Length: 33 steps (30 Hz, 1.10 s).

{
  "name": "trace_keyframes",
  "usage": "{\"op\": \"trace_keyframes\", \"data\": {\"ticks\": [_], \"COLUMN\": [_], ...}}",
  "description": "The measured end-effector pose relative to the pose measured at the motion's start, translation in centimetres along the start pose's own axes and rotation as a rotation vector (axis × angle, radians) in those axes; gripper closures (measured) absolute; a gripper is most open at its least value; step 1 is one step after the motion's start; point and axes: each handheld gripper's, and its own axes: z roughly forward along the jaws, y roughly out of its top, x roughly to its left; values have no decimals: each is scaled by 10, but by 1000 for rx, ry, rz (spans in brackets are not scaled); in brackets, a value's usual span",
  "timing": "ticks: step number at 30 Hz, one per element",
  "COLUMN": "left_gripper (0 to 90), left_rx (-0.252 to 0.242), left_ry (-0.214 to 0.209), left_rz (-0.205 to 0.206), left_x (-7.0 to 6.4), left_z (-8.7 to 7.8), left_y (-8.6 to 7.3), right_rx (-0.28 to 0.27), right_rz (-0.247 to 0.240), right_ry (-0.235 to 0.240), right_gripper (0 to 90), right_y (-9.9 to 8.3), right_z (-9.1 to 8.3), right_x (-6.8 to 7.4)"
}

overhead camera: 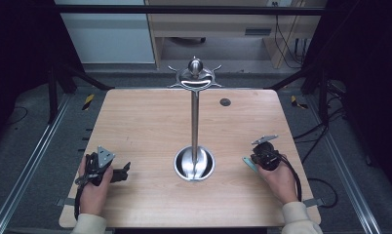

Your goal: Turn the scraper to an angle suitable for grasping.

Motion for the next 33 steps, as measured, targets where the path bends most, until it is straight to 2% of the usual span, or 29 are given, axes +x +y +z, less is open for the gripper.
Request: {"op": "trace_keyframes", "data": {"ticks": [11,12,23,25,29,31,33], "left_gripper": [26,26,26,26,26,26,26], "left_rx": [-1,-1,-4,-4,-4,-5,-3], "left_ry": [3,3,3,3,3,5,5], "left_rz": [-5,-6,-10,-11,-10,-12,-10], "left_x": [1,1,2,3,3,3,3], "left_z": [0,0,-2,-2,-2,-1,-2], "left_y": [0,0,0,0,0,0,0], "right_rx": [13,17,41,42,53,52,48], "right_rz": [-41,-60,-145,-142,-187,-206,-199], "right_ry": [45,66,133,135,151,156,155], "right_gripper": [900,900,900,900,900,900,900], "right_y": [-1,-1,-2,-2,-3,-3,-2], "right_z": [0,-1,-6,-6,-9,-10,-11], "right_x": [7,10,29,31,40,40,42]}}
